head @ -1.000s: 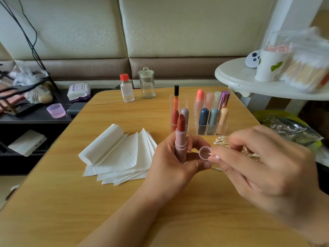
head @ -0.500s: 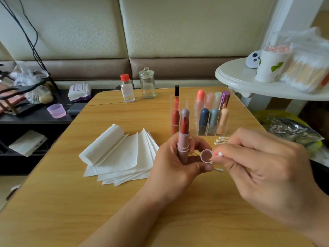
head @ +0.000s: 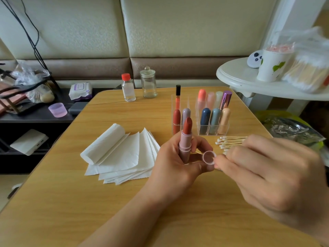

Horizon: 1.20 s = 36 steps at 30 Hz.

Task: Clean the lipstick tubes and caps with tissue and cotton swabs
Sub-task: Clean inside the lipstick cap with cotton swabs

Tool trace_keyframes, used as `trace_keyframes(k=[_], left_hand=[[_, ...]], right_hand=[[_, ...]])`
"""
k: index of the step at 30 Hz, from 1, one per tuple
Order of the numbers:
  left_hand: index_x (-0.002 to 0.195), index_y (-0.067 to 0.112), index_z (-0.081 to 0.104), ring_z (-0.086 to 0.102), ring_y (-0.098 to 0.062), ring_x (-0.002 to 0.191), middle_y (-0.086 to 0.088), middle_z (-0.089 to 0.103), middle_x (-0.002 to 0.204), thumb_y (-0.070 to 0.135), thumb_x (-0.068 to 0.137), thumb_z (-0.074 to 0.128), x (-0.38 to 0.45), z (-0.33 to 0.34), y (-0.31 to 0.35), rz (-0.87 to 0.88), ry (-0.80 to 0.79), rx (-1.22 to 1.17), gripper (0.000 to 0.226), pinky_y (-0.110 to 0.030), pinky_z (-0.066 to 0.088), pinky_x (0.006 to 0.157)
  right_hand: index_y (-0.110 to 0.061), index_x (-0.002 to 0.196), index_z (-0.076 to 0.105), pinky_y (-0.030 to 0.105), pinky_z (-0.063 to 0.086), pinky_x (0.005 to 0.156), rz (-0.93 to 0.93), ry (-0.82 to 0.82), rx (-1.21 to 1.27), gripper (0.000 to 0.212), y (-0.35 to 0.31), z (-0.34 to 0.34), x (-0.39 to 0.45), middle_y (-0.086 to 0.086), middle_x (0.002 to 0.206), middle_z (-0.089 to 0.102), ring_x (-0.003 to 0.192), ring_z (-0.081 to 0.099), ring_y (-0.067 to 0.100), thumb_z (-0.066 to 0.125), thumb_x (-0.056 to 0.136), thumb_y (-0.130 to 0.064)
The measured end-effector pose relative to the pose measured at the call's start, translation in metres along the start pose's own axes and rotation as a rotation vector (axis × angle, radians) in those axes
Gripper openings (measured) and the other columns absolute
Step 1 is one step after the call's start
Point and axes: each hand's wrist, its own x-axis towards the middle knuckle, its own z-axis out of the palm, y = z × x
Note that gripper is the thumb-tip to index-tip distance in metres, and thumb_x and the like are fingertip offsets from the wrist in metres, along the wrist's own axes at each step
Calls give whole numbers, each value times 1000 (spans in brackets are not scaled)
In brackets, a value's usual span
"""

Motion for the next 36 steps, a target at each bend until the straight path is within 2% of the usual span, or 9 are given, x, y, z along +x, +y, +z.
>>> trace_keyframes(k=[3,7,10,19,22,25,32,34,36], left_hand=[[74,40,61,65,-21,81,-7,67,85,-9,70,77,0,1,0,-26,5,1,52,-45,59,76],[75,37,62,65,-23,80,-9,66,86,-12,69,78,0,1,-1,-26,12,26,52,-45,59,75],[75,34,60,62,-14,80,-12,63,85,-15,69,77,0,0,-3,-26,8,-5,52,-30,57,72],[77,25,54,62,-12,78,-9,63,84,-15,71,76,1,0,-5,1,-6,-64,46,-24,54,70],[79,10,50,62,-15,80,-8,64,83,-19,69,75,0,1,-9,-24,5,-70,39,-30,57,72],[79,12,44,62,-18,81,-5,64,84,-20,67,73,0,0,-10,-29,13,-89,45,-27,55,72],[78,18,52,59,-20,77,-16,62,83,-10,71,75,1,0,-8,8,-3,-58,38,-28,53,69],[78,27,57,60,-20,78,-15,62,83,-9,70,76,0,1,-7,11,-6,-36,42,-32,55,70],[78,20,55,61,-19,80,-13,63,83,-13,68,76,0,1,-8,-3,6,-40,41,-29,55,71]], right_hand=[[-7,75,75,35,44,42,81,-5,61,28,0,2,-1,6,66,60,53,53,28,58,97,-9],[-8,73,75,30,40,44,298,-1,222,23,0,6,0,2,65,54,55,44,18,66,92,-16],[-6,79,79,31,41,43,417,38,380,27,-2,11,0,1,67,57,53,47,17,63,94,-23],[-6,79,78,35,45,42,70,59,41,32,-7,4,1,6,64,62,50,55,29,55,100,-10],[-9,76,77,32,43,43,166,42,94,29,-6,4,3,3,64,60,54,53,28,57,97,-9],[-10,75,77,33,42,44,310,54,235,19,-4,7,2,2,65,58,56,51,26,67,91,-11],[-7,79,79,33,44,43,111,59,63,25,-9,5,0,5,64,62,52,54,29,61,97,-10],[-9,77,78,33,44,43,159,52,82,22,-9,6,1,4,64,60,53,53,29,63,94,-9],[-10,76,77,34,43,43,248,63,168,17,-7,9,1,4,63,59,53,52,28,68,90,-8]])
